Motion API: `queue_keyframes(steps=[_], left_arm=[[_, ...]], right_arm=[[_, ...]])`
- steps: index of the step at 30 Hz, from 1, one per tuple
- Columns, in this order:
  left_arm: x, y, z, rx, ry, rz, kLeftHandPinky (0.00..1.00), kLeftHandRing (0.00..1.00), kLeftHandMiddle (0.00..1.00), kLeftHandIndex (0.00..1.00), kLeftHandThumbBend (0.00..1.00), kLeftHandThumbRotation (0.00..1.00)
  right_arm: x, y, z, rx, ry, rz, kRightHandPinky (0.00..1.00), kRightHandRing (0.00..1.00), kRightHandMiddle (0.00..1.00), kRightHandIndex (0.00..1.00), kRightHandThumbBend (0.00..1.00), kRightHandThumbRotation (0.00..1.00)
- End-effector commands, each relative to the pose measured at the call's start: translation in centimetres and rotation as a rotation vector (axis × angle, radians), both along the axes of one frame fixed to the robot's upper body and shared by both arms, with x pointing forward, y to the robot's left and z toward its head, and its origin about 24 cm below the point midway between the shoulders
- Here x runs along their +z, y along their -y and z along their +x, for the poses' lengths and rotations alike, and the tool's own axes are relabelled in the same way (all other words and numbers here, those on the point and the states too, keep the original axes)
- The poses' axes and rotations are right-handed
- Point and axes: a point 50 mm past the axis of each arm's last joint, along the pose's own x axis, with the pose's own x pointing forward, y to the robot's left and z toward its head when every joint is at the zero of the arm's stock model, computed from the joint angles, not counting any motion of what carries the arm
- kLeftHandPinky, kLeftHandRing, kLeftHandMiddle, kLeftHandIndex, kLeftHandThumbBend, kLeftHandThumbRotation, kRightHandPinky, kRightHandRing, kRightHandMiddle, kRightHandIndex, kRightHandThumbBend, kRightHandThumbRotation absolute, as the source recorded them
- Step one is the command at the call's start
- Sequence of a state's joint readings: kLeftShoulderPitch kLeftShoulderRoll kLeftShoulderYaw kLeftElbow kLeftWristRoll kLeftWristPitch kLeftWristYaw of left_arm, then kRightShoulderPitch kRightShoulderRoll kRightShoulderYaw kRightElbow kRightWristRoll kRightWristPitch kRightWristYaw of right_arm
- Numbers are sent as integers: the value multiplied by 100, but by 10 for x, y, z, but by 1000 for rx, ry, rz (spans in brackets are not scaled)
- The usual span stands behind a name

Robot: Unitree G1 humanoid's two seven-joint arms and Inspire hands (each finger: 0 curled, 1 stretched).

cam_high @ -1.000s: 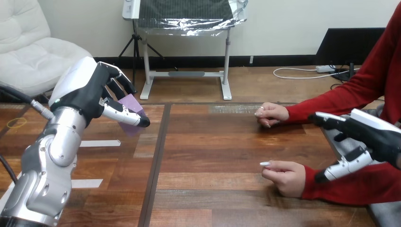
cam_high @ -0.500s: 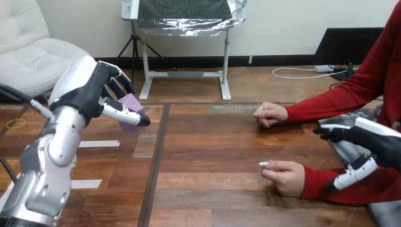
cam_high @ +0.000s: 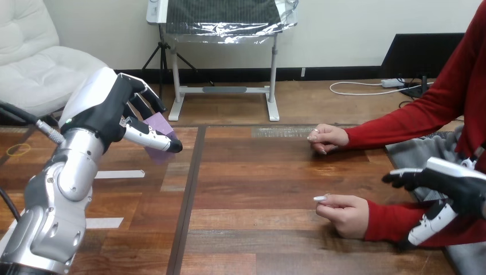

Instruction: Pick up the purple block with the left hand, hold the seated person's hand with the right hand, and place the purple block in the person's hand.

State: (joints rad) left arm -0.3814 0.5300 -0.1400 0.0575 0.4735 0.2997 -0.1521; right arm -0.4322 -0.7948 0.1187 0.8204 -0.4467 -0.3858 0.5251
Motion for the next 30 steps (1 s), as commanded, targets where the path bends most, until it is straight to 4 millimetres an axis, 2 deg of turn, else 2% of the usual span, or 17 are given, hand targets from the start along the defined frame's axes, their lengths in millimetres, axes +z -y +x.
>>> queue_keyframes(steps=[1,13,24,30], left_arm=[[23,4,3,-25,96,-13,23,30,39,43,78,0],[23,2,3,-15,94,-24,21,28,37,43,78,0],[24,1,4,-11,95,-21,24,31,40,43,78,0],[25,0,4,-12,99,-15,24,32,40,43,78,0]], right_arm=[[30,-1,20,10,99,-58,100,92,91,91,100,12],[23,-4,22,14,56,-106,97,91,90,89,100,13],[11,-10,23,42,18,-152,89,89,87,87,100,14],[3,-13,23,51,15,-161,81,87,85,84,100,14]])
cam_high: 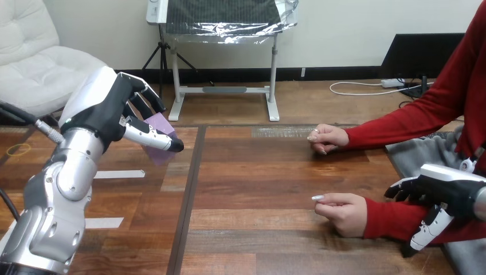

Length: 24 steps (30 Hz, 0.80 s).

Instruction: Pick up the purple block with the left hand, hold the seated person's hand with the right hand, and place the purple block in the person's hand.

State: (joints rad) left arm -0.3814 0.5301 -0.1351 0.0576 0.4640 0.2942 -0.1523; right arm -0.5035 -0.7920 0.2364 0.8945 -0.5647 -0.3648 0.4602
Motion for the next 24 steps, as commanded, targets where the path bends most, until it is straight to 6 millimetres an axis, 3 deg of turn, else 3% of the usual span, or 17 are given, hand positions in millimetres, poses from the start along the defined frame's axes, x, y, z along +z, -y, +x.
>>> queue_keyframes(steps=[1,12,24], left_arm=[[24,1,4,-9,95,-6,24,31,39,43,78,0],[26,0,4,-12,99,0,22,29,38,43,78,0],[27,-2,4,-9,104,4,17,24,33,42,79,0]], right_arm=[[11,-10,15,27,63,-9,80,87,85,84,100,14],[-1,-17,15,51,63,-39,64,77,80,77,100,16],[-11,-24,13,108,93,-41,50,57,64,65,93,15]])
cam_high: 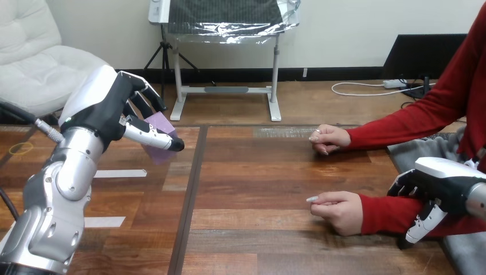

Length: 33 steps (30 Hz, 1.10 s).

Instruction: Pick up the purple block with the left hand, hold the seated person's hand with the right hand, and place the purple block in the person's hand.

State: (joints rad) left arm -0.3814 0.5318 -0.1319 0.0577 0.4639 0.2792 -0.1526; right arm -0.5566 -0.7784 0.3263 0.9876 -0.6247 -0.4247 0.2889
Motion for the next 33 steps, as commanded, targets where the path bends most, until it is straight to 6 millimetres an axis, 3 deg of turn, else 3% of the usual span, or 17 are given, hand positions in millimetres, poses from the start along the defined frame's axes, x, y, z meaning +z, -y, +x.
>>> queue_keyframes(steps=[1,15,33], left_arm=[[26,-2,4,4,92,2,17,25,34,43,79,0],[27,-2,4,-3,92,-4,24,32,40,43,77,0],[29,-2,4,3,83,-11,24,31,40,43,76,0]], right_arm=[[-6,-19,7,59,4,24,49,56,63,64,93,15],[-17,-25,6,75,-2,1,23,32,43,54,88,16],[-22,-32,6,102,25,20,21,29,39,41,88,13]])
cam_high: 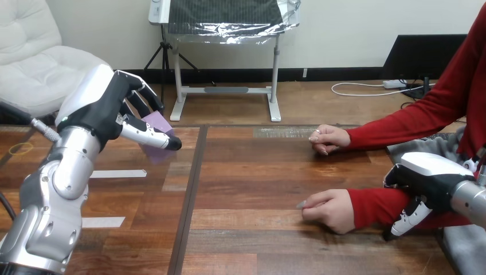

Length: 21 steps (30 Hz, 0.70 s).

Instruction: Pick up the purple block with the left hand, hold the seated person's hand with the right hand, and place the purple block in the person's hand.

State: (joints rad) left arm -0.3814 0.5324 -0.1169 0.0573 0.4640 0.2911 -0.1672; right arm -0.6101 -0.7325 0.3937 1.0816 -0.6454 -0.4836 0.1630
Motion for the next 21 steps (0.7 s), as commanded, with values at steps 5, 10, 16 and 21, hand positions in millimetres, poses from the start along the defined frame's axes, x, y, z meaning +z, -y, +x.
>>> queue_keyframes(steps=[5,10,16,21], left_arm=[[28,2,4,-12,96,-1,25,33,41,43,76,0],[28,2,3,-12,102,5,26,33,41,43,77,0],[27,2,3,-11,101,0,25,32,41,43,77,0],[27,1,3,-17,107,3,25,32,40,43,77,0]], right_arm=[[-15,-18,-1,51,-26,23,21,28,37,39,88,11],[-15,-18,-1,33,-22,60,22,28,37,38,88,7],[-14,-18,-2,27,2,93,22,27,35,35,86,3],[-13,-18,-2,21,30,125,21,26,33,33,86,1]])
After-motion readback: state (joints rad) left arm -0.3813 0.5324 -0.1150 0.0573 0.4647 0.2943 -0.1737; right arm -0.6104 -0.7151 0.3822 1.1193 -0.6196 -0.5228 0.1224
